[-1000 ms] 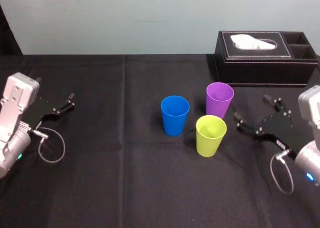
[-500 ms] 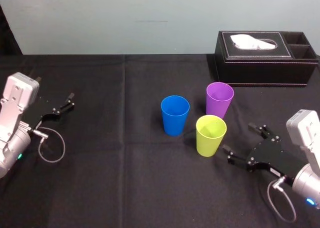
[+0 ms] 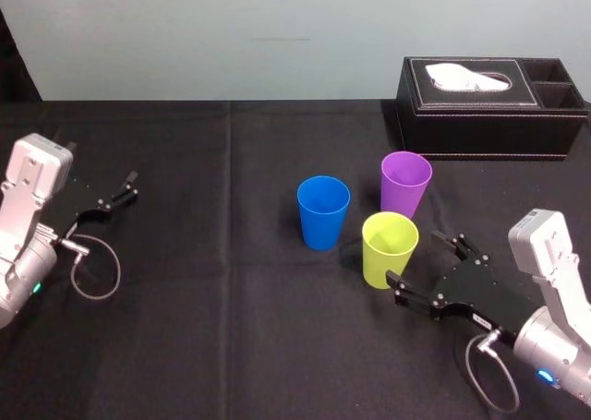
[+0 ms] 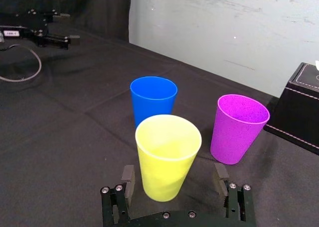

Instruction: Stack the three plastic cups sequentially using one hand.

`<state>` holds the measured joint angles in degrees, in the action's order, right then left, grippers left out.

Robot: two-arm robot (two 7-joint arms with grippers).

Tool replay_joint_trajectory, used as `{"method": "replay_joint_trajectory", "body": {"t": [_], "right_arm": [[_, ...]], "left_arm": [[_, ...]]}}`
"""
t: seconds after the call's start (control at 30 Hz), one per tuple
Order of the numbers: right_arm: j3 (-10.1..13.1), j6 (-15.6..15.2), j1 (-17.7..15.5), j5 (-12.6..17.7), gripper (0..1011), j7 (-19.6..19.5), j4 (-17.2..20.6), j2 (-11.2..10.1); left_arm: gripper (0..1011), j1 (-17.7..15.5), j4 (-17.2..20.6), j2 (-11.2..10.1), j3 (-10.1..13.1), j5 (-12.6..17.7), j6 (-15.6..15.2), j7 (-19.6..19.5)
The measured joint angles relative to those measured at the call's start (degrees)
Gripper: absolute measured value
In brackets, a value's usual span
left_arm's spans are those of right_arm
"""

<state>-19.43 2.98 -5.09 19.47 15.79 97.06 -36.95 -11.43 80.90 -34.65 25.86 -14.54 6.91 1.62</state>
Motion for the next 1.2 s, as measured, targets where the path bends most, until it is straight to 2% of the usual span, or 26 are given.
{"method": "replay_joint_trajectory", "body": {"t": [0.57, 1.2], "right_arm": [[1.4, -0.3, 1.7, 2.6, 1003, 2.8, -3.3, 6.1], [2.4, -3.2, 3.7, 0.8, 1003, 4.2, -5.6, 9.9]], "left_arm": [[1011, 0.0, 0.0, 0.0, 0.0, 0.0, 0.0, 0.0], [1011, 0.0, 0.0, 0.0, 0.0, 0.0, 0.0, 0.0]]}}
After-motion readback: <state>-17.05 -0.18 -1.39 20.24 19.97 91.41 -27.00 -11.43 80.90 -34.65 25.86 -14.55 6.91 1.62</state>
